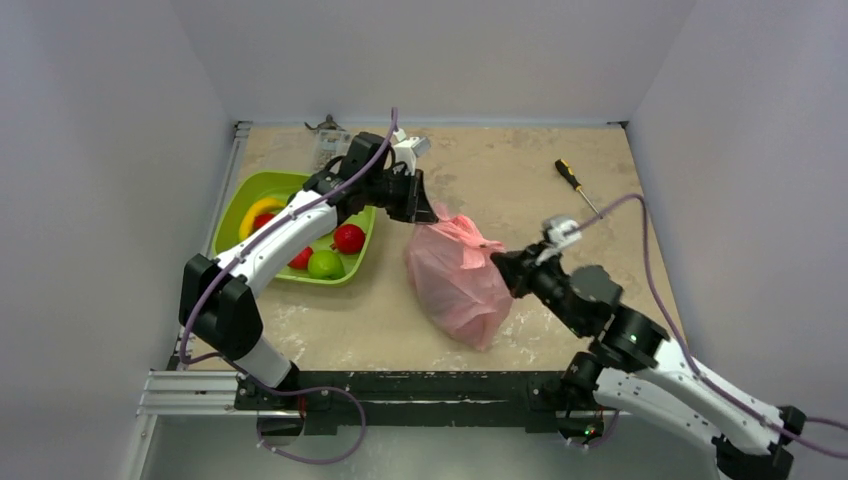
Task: Take the fake fruits out of the plastic bag
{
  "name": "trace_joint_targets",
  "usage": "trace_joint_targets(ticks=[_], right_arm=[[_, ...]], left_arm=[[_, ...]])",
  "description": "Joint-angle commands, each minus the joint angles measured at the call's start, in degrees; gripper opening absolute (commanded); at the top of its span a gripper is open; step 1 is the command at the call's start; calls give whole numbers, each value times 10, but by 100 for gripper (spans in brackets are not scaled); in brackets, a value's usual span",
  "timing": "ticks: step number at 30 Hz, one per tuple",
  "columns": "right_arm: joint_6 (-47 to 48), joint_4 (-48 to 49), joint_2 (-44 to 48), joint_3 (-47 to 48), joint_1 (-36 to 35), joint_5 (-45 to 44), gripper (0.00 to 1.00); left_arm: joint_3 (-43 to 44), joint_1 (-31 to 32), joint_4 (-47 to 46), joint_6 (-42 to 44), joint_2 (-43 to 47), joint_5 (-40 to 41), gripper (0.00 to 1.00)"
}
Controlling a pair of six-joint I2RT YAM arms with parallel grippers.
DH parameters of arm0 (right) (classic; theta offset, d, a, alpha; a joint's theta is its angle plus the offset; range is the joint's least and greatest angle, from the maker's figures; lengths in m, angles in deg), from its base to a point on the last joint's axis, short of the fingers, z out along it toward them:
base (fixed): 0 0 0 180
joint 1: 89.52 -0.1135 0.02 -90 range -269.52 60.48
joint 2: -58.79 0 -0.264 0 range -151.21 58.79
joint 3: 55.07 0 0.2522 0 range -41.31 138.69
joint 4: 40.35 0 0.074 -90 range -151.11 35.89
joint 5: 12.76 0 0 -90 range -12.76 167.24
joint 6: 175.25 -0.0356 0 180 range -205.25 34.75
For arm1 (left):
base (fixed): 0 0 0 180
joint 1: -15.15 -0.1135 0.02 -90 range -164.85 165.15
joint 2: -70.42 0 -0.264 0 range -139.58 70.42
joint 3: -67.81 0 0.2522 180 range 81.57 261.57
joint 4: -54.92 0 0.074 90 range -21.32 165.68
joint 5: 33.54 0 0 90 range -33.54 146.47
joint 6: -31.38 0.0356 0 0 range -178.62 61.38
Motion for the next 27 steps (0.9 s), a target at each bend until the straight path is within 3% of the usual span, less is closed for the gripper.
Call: trace_joint_targets(ticks=[1,5,10,11,12,14,16,18,21,27], right_arm=[[-104,39,194,-81,0,-56,0],[-129,71,276,-132,0,-53,0],[-117,28,193,-88,0,-42,0],[-110,22,173,-77,0,-41,0],[-99,20,152,-68,0,-35,0],[-81,25,117,-54,0,-22,0],[-68,39,97,-47,0,1,0],[-60,47,80,-40,0,19,0],[-47,52,67,-33,0,34,0],[-50,57,79,-37,-1,51,0]], left_arm=[[-4,-45,-35,-3,24,42,0],[-2,-45,-45,-3,18,12,0],[1,-45,-62,3,18,-46,0],[5,-44,-55,16,22,-48,4],[7,-39,-47,31,31,-40,14],[-3,-24,-45,66,55,6,47],[-18,0,-54,97,84,51,64],[-31,27,-60,127,108,98,75],[-50,72,-61,199,133,178,77],[-113,152,-109,346,172,344,71]])
